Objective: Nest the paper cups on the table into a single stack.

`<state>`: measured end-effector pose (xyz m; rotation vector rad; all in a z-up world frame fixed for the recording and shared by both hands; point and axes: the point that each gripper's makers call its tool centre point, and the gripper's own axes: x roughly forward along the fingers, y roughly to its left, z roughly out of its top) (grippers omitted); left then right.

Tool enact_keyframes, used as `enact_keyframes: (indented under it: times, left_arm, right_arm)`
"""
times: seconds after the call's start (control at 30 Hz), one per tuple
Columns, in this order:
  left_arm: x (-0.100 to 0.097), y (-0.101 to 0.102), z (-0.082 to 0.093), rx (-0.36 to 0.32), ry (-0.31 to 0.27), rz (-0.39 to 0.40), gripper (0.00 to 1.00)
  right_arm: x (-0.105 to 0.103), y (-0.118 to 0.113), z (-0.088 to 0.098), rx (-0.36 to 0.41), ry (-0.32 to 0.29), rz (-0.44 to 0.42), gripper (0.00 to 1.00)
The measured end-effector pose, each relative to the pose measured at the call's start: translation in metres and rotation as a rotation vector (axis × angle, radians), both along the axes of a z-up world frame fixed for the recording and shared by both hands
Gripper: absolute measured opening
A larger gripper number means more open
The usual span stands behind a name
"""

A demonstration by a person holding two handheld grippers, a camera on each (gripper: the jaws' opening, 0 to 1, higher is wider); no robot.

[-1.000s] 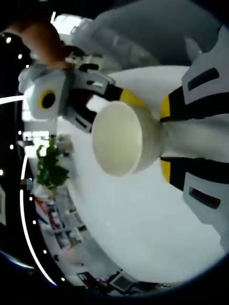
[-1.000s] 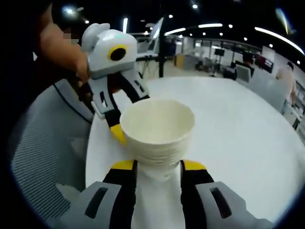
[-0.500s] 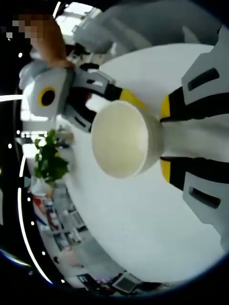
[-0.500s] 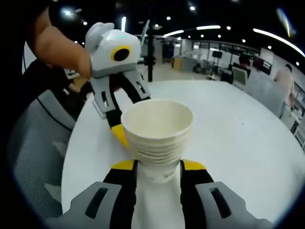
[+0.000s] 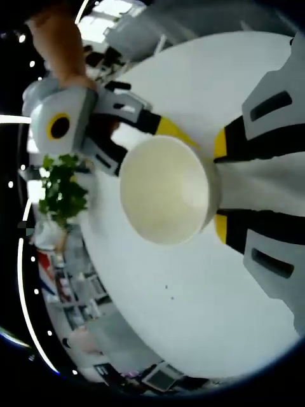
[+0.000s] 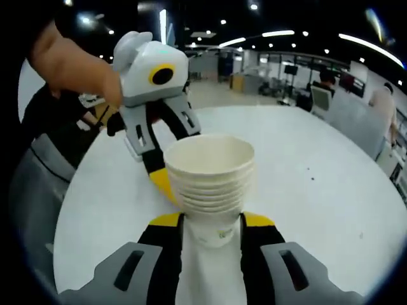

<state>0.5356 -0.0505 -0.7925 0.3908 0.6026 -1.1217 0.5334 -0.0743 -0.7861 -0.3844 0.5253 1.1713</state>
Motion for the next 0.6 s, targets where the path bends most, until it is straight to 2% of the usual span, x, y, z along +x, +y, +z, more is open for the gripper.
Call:
enact_keyframes:
  times: [0.1, 0.2, 0.3, 0.4, 0.43, 0.53, 0.57, 0.6]
  left_arm:
    - [0.013, 0.001, 0.002, 0.015, -0.008, -0.016, 0.28]
    - [0.023, 0.0, 0.001, 0.034, -0.011, -0.033, 0.28]
    - [0.022, -0.002, -0.007, 0.068, -0.016, -0.057, 0.28]
    - [0.017, -0.001, -0.016, 0.09, -0.011, -0.064, 0.28]
    - [0.018, -0.002, -0.016, 0.089, -0.029, -0.067, 0.28]
    - [0.019, -0.001, -0.017, 0.074, -0.017, -0.035, 0.28]
    - [0.018, -0.001, -0.018, 0.07, -0.01, -0.023, 0.3]
    - [0.017, -0.001, -0.019, 0.074, -0.012, -0.017, 0.34]
  right_arm:
    - [0.015, 0.0, 0.0, 0.037, 0.004, -0.026, 0.32]
    - [0.022, -0.001, -0.003, 0.068, 0.011, -0.056, 0.32]
    - [0.021, -0.001, -0.011, 0.076, 0.028, -0.08, 0.32]
    - [0.017, -0.001, -0.019, 0.042, 0.028, -0.067, 0.32]
    - [0.018, -0.001, -0.019, 0.04, 0.022, -0.068, 0.32]
    - [0.019, -0.001, -0.02, 0.039, 0.034, -0.081, 0.33]
    - [0.019, -0.002, -0.021, 0.034, 0.048, -0.099, 0.34]
    - [0.02, -0.003, -0.021, 0.032, 0.047, -0.111, 0.41]
